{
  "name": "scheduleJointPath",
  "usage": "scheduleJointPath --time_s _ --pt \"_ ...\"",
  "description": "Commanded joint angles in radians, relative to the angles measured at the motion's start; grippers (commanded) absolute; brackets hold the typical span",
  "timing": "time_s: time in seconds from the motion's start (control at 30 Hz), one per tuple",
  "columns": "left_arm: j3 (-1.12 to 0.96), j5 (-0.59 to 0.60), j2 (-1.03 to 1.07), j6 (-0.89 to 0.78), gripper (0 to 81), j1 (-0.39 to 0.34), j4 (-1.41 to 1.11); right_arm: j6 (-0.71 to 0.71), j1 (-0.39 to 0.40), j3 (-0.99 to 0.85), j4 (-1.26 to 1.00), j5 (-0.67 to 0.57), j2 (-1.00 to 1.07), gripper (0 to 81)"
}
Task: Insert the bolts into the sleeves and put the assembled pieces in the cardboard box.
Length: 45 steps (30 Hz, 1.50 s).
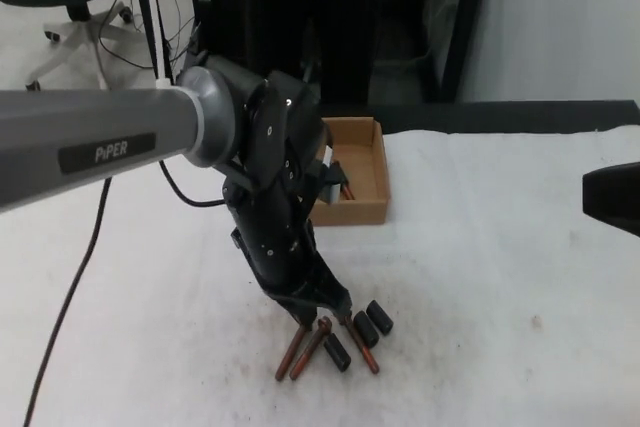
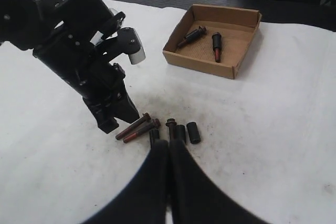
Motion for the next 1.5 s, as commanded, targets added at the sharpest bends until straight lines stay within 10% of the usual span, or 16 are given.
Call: scheduleJointPath --time_s 0.0,0.17,0.4,1.47 --pt "-0.008 -0.003 -0.006 0.000 11.9 -0.015 0.011 0.000 -0.003 0.002 0.005 0.006 -0.005 0.4" --pt "-0.008 -0.002 -0.006 0.000 28.5 -0.042 -0.014 0.000 -0.003 0.002 0.005 0.009 -0.005 0.4" --pt "-0.008 -0.177 -0.004 -0.004 28.5 -0.052 -0.036 0.000 -0.003 0.002 0.005 0.009 -0.005 0.4" --pt "-0.005 -0.180 0.096 -0.001 28.5 -0.053 -0.026 -0.003 -0.003 0.002 0.005 0.008 -0.005 0.4"
